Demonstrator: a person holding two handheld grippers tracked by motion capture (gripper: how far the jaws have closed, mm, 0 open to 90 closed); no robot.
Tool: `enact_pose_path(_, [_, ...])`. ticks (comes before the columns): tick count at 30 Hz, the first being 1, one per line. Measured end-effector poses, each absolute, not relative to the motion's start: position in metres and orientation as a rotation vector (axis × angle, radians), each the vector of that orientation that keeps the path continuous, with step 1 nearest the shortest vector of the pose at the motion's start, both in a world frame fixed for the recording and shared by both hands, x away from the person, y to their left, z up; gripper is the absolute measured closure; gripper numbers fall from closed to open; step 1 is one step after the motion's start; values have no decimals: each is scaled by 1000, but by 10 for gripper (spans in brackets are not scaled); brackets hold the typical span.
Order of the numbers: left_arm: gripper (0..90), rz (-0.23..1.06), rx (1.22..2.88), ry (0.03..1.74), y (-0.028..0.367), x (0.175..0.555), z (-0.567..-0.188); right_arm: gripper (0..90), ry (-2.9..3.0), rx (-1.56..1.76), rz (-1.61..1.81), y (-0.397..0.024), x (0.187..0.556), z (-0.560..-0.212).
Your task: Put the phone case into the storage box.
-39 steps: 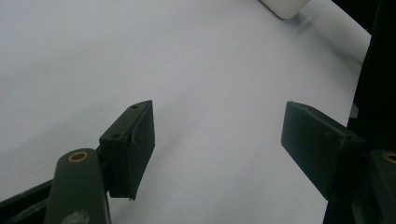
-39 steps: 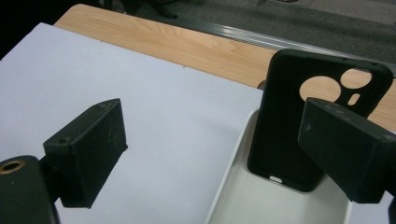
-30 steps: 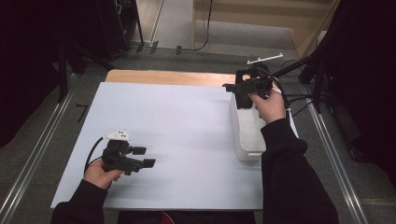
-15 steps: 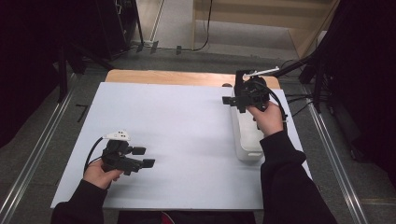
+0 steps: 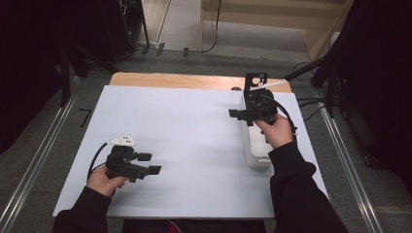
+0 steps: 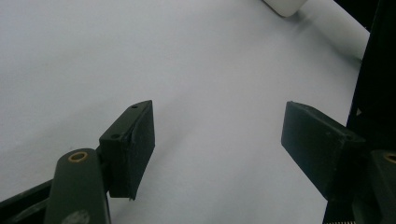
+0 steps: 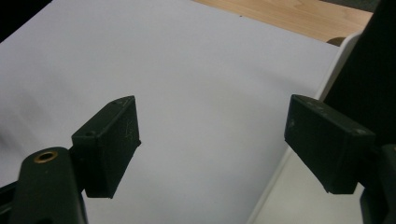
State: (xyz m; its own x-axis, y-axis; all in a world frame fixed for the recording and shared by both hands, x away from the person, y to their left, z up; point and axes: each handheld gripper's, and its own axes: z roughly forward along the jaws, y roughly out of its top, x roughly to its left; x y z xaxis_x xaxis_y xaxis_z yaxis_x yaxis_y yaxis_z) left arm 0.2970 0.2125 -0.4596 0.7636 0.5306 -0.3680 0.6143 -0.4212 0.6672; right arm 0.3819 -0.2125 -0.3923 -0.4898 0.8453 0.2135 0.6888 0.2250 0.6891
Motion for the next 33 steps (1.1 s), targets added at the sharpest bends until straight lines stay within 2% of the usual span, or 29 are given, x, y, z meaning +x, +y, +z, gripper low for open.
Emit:
enact_pose_path(12, [253, -127, 2105, 847, 212, 297, -459, 165, 2379, 1347, 1178, -189, 364, -405])
enact_pose_path(33, [253, -134, 2101, 832, 213, 293, -456, 165, 2496, 1195, 1204, -183, 328, -426])
